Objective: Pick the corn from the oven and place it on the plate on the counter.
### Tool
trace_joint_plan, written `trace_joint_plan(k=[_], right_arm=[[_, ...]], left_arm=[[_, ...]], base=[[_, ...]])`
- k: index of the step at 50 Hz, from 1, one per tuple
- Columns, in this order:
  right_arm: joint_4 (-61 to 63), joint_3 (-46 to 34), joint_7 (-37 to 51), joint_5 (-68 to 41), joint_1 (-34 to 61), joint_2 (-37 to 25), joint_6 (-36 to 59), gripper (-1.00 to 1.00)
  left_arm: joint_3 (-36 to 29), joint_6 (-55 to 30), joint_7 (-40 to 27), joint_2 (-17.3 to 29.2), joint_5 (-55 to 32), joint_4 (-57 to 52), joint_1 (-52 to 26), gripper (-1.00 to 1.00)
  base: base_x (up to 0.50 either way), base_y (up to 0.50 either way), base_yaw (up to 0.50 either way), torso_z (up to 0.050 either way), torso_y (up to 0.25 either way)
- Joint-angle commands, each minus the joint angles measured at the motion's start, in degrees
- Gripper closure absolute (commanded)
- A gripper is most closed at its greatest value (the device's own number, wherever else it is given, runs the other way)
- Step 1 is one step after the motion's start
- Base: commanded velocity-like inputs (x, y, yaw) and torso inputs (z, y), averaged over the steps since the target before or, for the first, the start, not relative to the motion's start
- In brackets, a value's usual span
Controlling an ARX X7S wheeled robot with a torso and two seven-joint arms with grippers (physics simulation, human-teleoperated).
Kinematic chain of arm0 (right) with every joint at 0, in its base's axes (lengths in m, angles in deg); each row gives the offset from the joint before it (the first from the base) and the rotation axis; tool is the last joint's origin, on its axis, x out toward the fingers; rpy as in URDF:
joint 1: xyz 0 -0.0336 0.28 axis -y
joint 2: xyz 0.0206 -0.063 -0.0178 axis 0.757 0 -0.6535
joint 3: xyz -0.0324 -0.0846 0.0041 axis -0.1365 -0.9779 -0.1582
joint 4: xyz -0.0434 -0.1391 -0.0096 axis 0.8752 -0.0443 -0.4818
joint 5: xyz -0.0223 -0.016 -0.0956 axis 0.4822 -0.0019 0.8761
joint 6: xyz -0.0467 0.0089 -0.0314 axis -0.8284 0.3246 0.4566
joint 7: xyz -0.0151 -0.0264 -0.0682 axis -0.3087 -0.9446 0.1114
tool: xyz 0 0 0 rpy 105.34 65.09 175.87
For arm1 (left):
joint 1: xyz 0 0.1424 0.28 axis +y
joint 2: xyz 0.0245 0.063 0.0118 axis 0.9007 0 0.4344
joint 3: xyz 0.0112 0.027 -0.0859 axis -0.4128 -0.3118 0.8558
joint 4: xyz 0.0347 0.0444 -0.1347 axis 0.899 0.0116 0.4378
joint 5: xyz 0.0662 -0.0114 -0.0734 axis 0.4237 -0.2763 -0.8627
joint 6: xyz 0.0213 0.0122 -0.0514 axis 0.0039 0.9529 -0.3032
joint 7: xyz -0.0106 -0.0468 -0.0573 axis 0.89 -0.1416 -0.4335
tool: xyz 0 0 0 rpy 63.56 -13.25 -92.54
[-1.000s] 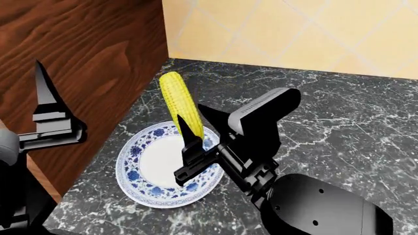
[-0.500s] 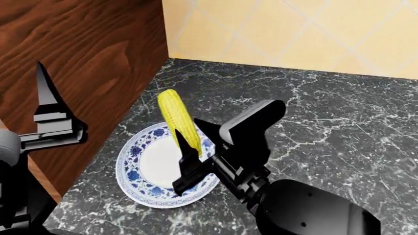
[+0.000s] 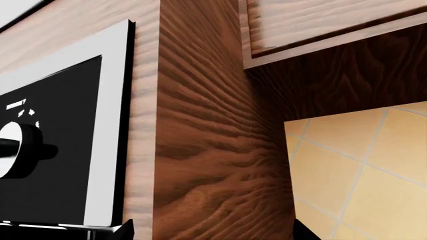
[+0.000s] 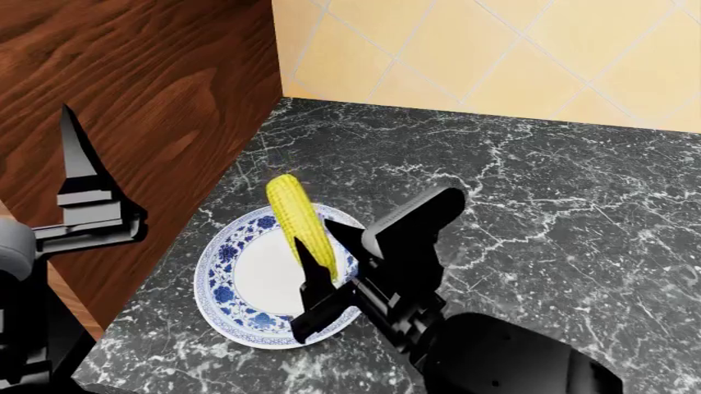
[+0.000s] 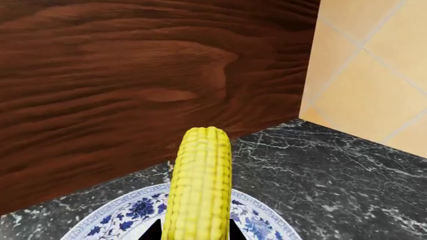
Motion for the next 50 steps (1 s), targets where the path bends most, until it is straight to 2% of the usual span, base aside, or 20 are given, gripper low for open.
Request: trace_joint_plan(k=[1,19,32,46,50], right_arm=[[-2.0,-0.45,-1.45,2.56,-0.89,0.34,-0.5,1.0],[-3.61,-1.42,-2.22,2.84,-1.07,0.74,-0.36,1.0],[-1.73,-1.15,-1.32,-2.53,3.46,0.43,6.27,1.0],[-5.55,0.15,-2.71,-9.73,6.87,1.1,11.05,1.0],[-6.42,-0.86,-3.94,-12.28,10.2,1.62,15.05,1.0]], left_arm=[[-0.19,0.41,-0.06,-0.05,0.24,0.09,0.31,-1.0],[-0.9,0.07,-0.05,0.02,0.26,0.26,-0.65,-1.0],[-0.73,0.4,-0.35,0.12,0.27,0.05,-0.38,-1.0],[-1.24,0.91,-0.4,-0.12,0.82,0.2,-0.06,-1.0],[-1.53,1.0,-0.39,-0.26,0.97,0.23,-0.07,-1.0]], base=[[0.0,0.0,0.0,0.0,0.0],[0.0,0.0,0.0,0.001,0.001],[0.0,0.0,0.0,0.0,0.0],[0.0,0.0,0.0,0.0,0.0],[0.0,0.0,0.0,0.0,0.0]])
